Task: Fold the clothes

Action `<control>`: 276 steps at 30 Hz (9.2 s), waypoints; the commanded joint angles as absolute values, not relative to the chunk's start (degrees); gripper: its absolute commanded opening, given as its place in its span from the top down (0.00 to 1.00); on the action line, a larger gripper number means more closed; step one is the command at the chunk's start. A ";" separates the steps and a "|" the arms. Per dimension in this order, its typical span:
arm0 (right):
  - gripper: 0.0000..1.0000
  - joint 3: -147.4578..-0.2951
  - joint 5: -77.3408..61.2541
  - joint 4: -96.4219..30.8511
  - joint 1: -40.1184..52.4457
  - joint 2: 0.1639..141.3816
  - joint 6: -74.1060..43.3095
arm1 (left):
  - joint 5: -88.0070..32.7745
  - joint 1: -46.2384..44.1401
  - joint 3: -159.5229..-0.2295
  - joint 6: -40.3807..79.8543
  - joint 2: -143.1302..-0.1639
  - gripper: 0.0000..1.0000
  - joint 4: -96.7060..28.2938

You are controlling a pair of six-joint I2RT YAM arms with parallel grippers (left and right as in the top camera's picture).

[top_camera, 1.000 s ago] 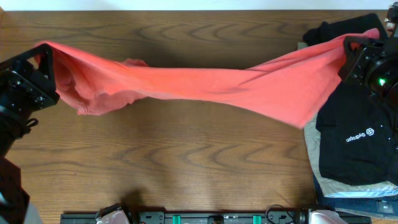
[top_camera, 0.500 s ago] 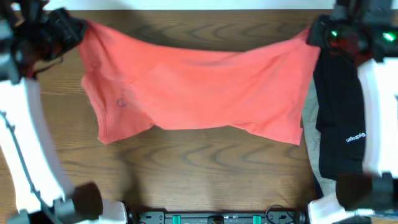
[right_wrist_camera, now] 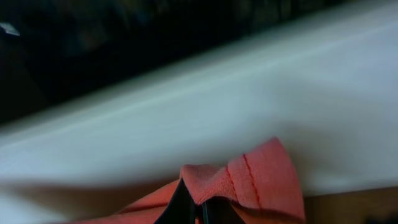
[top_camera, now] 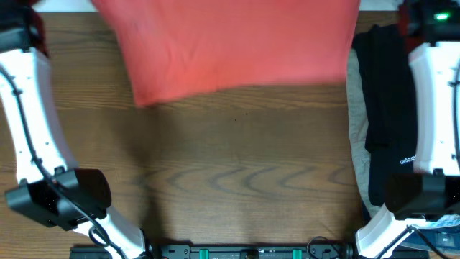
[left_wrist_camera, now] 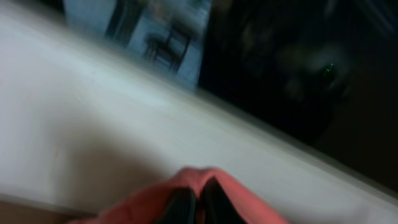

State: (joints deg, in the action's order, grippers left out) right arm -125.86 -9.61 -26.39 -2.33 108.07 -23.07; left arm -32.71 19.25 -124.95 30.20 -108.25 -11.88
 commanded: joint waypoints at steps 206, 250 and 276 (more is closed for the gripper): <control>0.33 -68.25 7.05 -6.74 5.63 118.02 -22.79 | -18.85 7.31 -87.02 2.22 -115.48 0.94 -30.87; 0.99 -70.15 4.69 -68.38 4.91 97.19 -23.53 | -6.15 18.09 -84.25 7.81 -100.57 0.94 -85.03; 0.34 -63.88 -6.31 -61.60 -2.28 97.19 -7.31 | -7.60 18.04 -80.84 12.75 -100.62 0.27 -75.16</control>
State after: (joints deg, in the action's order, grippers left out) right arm -66.26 -3.51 -63.05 -1.78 97.10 -10.63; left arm -4.97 17.85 -81.01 12.05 -100.73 -75.75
